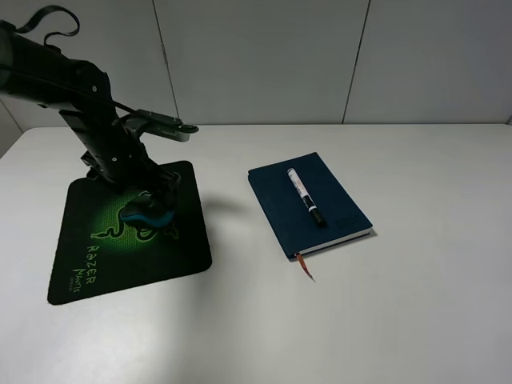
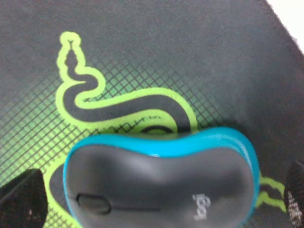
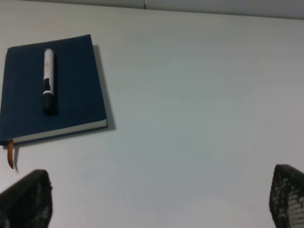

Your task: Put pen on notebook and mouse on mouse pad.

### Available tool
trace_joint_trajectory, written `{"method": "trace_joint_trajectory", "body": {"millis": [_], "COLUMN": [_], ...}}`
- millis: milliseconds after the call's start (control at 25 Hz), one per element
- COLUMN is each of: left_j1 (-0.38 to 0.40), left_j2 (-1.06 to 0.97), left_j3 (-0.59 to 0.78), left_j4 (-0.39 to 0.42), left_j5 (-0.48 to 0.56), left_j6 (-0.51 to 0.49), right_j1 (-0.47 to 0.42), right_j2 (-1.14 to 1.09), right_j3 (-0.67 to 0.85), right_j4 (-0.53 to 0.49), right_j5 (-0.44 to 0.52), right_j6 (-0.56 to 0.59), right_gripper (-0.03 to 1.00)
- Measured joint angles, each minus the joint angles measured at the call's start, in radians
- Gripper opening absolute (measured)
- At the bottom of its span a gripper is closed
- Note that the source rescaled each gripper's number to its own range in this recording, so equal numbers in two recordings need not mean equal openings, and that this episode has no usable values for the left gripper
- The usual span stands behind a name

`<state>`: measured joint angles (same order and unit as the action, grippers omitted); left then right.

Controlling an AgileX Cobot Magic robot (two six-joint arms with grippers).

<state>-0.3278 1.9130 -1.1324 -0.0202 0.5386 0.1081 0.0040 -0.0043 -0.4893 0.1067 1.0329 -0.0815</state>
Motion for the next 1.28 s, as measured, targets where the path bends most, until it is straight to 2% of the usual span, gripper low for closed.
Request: {"method": "trace_joint_trajectory", "body": {"millis": [320, 800, 1000, 1280], "left_j1": [0.0, 0.0, 0.0, 0.0], "left_j2": [-0.153, -0.463, -0.595, -0.804], "left_j3": [0.0, 0.0, 0.0, 0.021], "left_j4": [-0.001, -0.001, 0.005, 0.02], "left_j5": [0.149, 0.52, 0.636, 0.641], "left_j6": [-0.031, -0.108, -0.131, -0.163], "right_j1": [0.0, 0.0, 0.0, 0.0], "right_j2": [0.0, 0.0, 0.0, 0.0], "right_j3": [0.0, 0.0, 0.0, 0.0], "right_j4": [0.0, 0.0, 0.0, 0.0], "right_j5": [0.0, 0.0, 0.0, 0.0], "right_j6": [0.0, 0.0, 0.0, 0.0], "right_gripper": [1.0, 1.0, 1.0, 1.0]}}
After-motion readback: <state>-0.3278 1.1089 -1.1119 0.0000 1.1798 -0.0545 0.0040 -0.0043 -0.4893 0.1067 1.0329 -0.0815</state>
